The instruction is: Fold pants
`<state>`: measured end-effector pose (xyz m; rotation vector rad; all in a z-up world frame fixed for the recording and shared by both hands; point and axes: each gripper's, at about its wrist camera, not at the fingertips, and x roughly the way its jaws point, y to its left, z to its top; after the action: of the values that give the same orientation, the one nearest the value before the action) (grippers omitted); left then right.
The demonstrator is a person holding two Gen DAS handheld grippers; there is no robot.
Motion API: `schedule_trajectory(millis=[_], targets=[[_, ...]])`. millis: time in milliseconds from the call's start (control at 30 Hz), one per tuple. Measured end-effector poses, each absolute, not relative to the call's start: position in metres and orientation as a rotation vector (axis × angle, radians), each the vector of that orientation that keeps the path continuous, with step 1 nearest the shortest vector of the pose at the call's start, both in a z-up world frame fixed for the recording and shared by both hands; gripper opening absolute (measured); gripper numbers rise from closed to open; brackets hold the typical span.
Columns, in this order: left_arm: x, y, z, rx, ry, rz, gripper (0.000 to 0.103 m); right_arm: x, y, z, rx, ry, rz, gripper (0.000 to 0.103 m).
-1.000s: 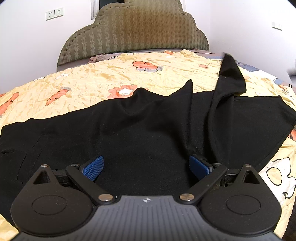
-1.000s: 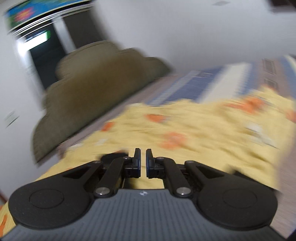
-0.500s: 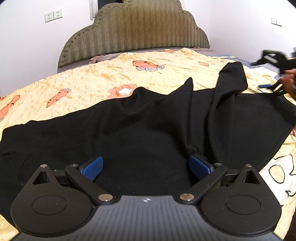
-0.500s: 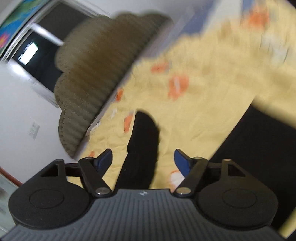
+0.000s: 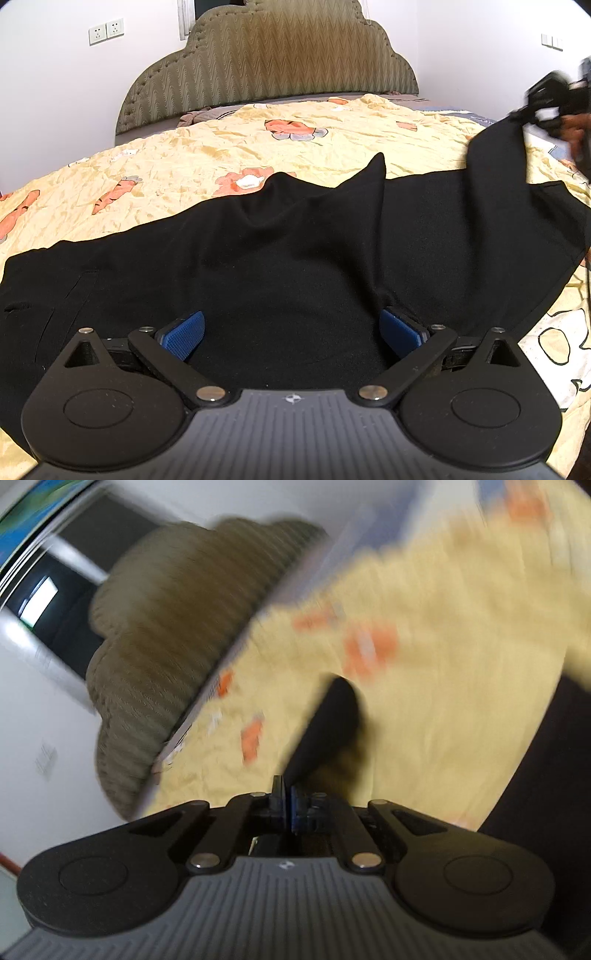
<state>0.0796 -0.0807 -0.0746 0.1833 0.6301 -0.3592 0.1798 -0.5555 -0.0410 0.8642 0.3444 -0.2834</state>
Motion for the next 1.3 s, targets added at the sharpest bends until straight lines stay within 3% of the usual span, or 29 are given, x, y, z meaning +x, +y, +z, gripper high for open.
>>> schedule_trajectory(millis=[133, 233, 300, 333, 567, 900, 933, 1000, 1033, 1300], targets=[[0.079, -0.080, -0.074, 0.182, 0.631, -0.361, 0.102, 0.127, -0.558, 0.005, 0.672, 0.297, -0.333, 0.005], [0.079, -0.080, -0.074, 0.184, 0.631, -0.361, 0.102, 0.086, -0.566, 0.013, 0.534, 0.366, -0.414, 0.006], [0.079, -0.080, -0.074, 0.185, 0.631, -0.362, 0.102, 0.059, -0.579, 0.001, 0.495, 0.444, -0.516, 0.024], [0.079, -0.080, -0.074, 0.184, 0.631, -0.361, 0.103, 0.045, -0.589, -0.009, 0.497, 0.464, -0.589, 0.038], [0.080, -0.081, -0.075, 0.189, 0.631, -0.359, 0.103, -0.026, -0.643, -0.066, 0.945, 0.355, -0.538, 0.037], [0.079, -0.081, -0.075, 0.190, 0.631, -0.359, 0.103, 0.001, -0.656, -0.110, 1.137, 0.295, -0.512, 0.034], [0.079, -0.081, -0.075, 0.190, 0.631, -0.359, 0.103, 0.004, -0.658, -0.111, 1.142, 0.290, -0.509, 0.032], [0.079, -0.081, -0.075, 0.190, 0.630, -0.360, 0.103, 0.009, -0.661, -0.112, 1.137, 0.300, -0.522, 0.008], [0.078, -0.081, -0.075, 0.189, 0.629, -0.360, 0.103, 0.010, -0.662, -0.111, 1.131, 0.306, -0.524, 0.005], [0.080, -0.081, -0.074, 0.187, 0.629, -0.364, 0.103, -0.012, -0.650, -0.082, 0.959, 0.280, -0.555, 0.004]])
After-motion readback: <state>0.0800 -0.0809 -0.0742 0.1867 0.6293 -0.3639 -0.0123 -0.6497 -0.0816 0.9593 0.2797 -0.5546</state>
